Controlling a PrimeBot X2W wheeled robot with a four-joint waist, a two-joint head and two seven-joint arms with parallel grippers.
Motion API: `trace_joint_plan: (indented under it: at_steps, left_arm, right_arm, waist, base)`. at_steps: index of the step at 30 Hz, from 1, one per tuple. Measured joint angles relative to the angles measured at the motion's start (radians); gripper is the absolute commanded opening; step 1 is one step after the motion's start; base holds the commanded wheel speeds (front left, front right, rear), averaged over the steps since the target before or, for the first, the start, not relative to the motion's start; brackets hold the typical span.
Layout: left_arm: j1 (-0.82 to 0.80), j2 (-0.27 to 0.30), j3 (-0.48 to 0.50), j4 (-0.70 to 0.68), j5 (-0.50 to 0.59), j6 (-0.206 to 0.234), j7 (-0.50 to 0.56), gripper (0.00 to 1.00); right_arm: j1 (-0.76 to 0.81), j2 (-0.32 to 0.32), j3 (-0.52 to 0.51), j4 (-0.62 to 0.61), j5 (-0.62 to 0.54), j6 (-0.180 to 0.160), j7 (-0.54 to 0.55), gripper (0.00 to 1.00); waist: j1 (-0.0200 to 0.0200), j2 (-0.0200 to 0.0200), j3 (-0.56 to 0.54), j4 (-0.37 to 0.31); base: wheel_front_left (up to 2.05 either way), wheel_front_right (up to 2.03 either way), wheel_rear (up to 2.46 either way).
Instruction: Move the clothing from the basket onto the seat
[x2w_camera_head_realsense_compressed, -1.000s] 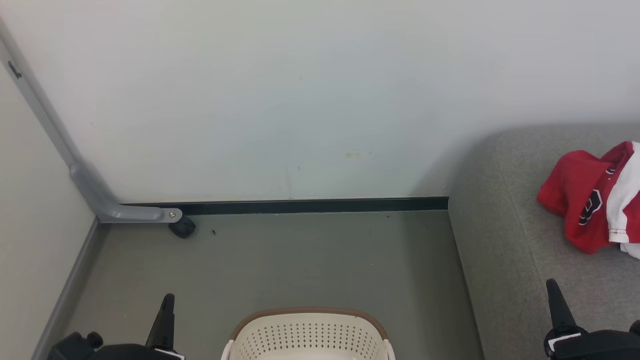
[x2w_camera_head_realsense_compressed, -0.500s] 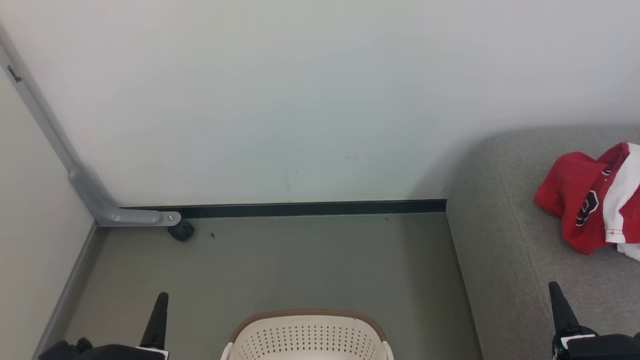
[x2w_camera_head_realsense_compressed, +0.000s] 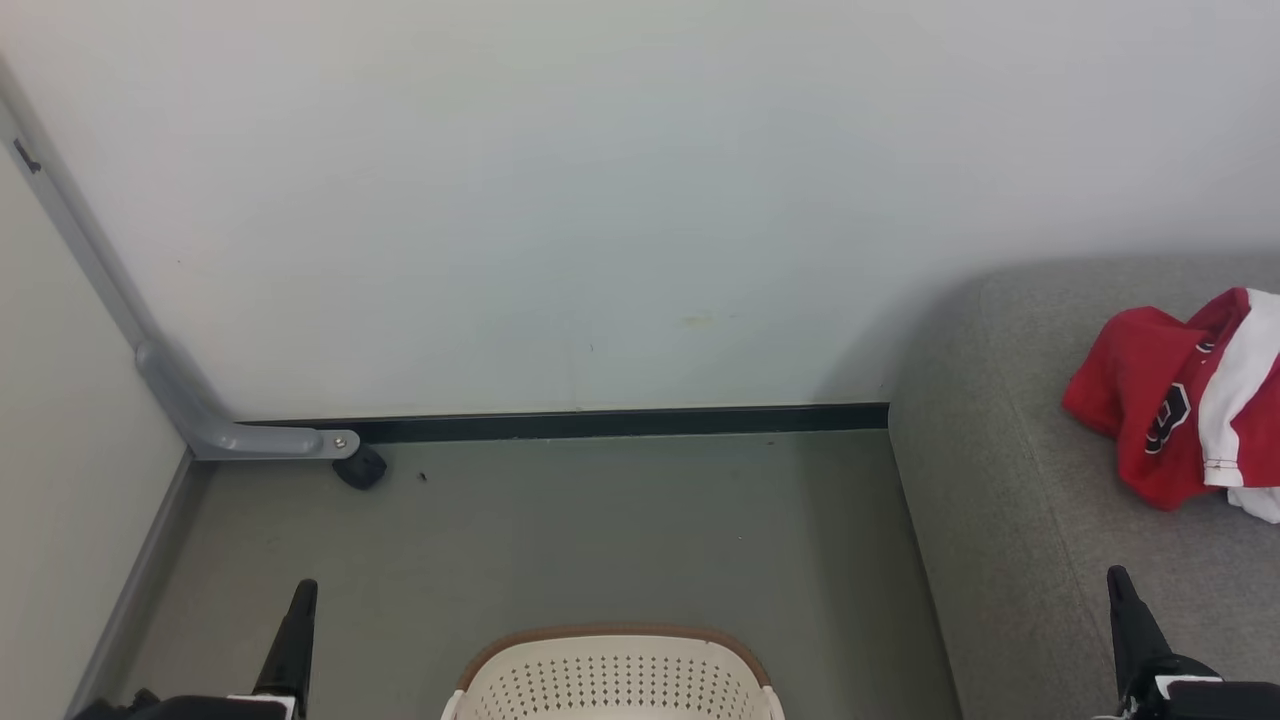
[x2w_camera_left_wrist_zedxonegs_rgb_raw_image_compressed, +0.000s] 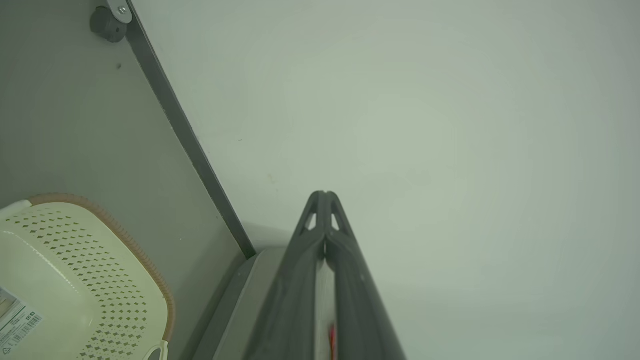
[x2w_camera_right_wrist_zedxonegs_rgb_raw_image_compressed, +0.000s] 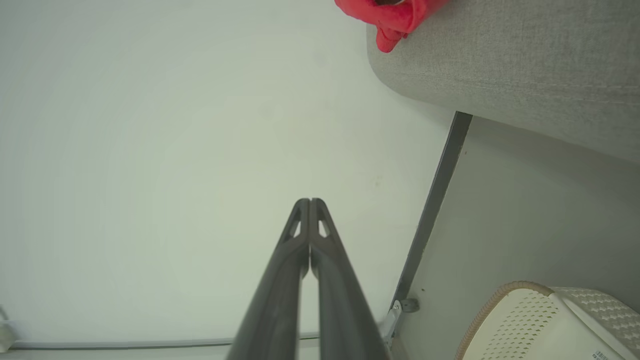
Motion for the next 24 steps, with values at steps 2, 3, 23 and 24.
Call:
trace_joint_plan:
  at_steps: [2,3,23,24]
  left_arm:
    - [0.0,-0.001,0.008,0.0,-0.02,-0.004,0.005,0.0]
    - [0.0,-0.002,0.011,-0.001,-0.033,-0.008,0.01,0.0]
    - [0.0,-0.014,0.034,-0.003,-0.084,-0.016,0.026,0.0]
    - [0.001,-0.014,0.034,-0.003,-0.085,-0.016,0.026,0.0]
  right_arm:
    - [0.0,0.005,-0.01,0.0,0.023,0.004,0.007,0.0]
    - [0.0,0.008,-0.015,0.001,0.032,0.005,0.011,0.0]
    - [0.0,0.025,-0.038,0.002,0.088,0.013,0.027,0.0]
    - [0.0,0.025,-0.038,0.002,0.088,0.013,0.027,0.0]
  waist:
    - [0.0,0.0,-0.001,-0.001]
    - [0.0,0.0001,-0.002,-0.001]
    - [0.0,0.0,-0.004,-0.002]
    - [0.0,0.0,-0.004,-0.002]
  base:
    - [0.0,0.0,0.0]
    - [0.0,0.0,0.0]
    - [0.0,0.0,0.0]
    - [0.0,0.0,0.0]
